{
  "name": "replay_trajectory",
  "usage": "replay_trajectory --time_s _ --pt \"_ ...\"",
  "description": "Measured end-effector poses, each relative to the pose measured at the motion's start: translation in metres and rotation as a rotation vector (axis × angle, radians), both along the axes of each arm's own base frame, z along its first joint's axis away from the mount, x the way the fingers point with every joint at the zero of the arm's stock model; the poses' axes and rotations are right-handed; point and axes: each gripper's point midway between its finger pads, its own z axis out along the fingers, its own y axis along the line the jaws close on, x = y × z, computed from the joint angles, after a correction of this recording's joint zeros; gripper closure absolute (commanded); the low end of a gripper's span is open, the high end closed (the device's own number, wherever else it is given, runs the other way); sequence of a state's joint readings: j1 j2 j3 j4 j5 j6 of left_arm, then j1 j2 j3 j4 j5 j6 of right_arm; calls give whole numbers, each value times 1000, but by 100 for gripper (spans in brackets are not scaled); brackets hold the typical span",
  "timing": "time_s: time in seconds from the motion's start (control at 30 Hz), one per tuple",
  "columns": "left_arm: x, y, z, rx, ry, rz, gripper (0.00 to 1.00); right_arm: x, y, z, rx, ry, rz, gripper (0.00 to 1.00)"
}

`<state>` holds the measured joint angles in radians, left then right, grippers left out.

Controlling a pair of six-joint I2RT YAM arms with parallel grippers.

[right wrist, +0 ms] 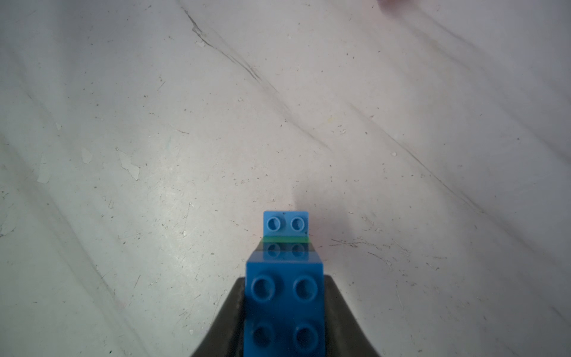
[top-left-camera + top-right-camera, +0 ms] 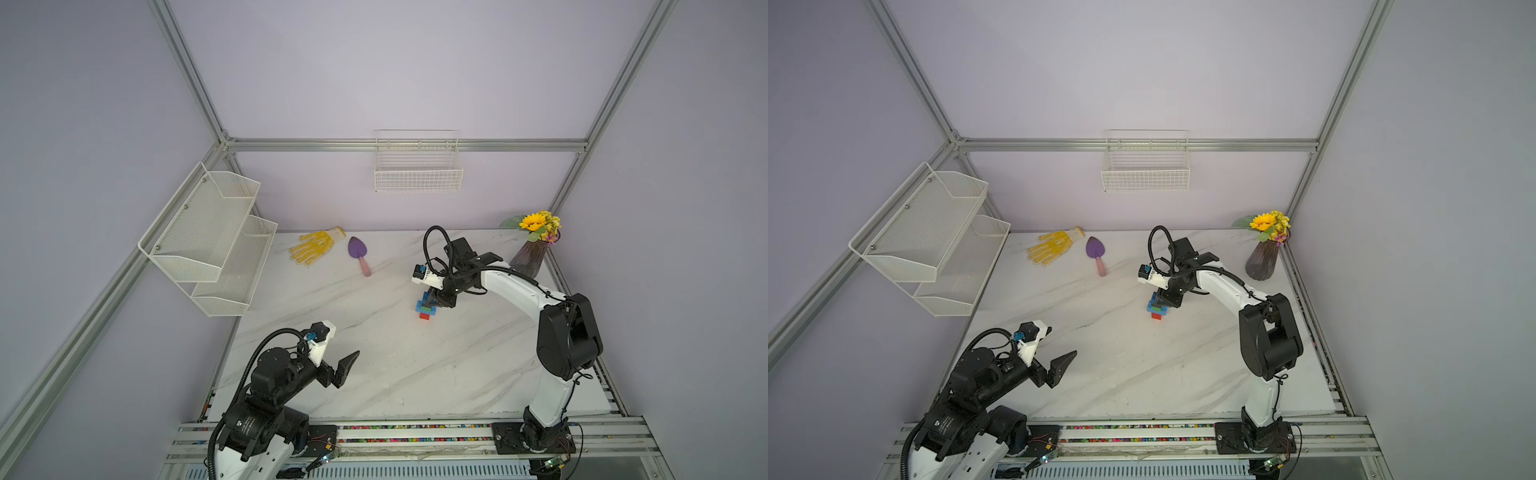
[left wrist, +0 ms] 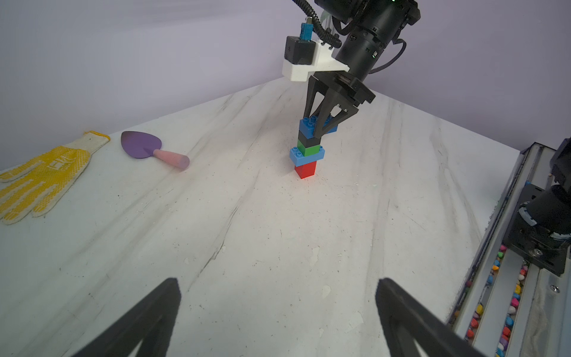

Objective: Assemble the letter f with lego
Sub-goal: Assemble the lego brick with the lego brick.

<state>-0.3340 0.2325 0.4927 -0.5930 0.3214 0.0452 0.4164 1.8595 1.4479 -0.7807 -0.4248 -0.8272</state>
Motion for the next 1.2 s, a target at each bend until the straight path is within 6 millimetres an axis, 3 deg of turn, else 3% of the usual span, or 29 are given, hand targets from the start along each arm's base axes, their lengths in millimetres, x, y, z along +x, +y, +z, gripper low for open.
replay_trajectory --time_s 0.5,0.93,1.2 --pt "0 0 0 0 0 0 0 7 4 -6 -4 11 1 100" --pt "0 0 0 1 1 0 0 17 11 1 3 -2 6 100" --pt "1 0 -1 2 5 -1 0 19 12 7 11 -9 8 87"
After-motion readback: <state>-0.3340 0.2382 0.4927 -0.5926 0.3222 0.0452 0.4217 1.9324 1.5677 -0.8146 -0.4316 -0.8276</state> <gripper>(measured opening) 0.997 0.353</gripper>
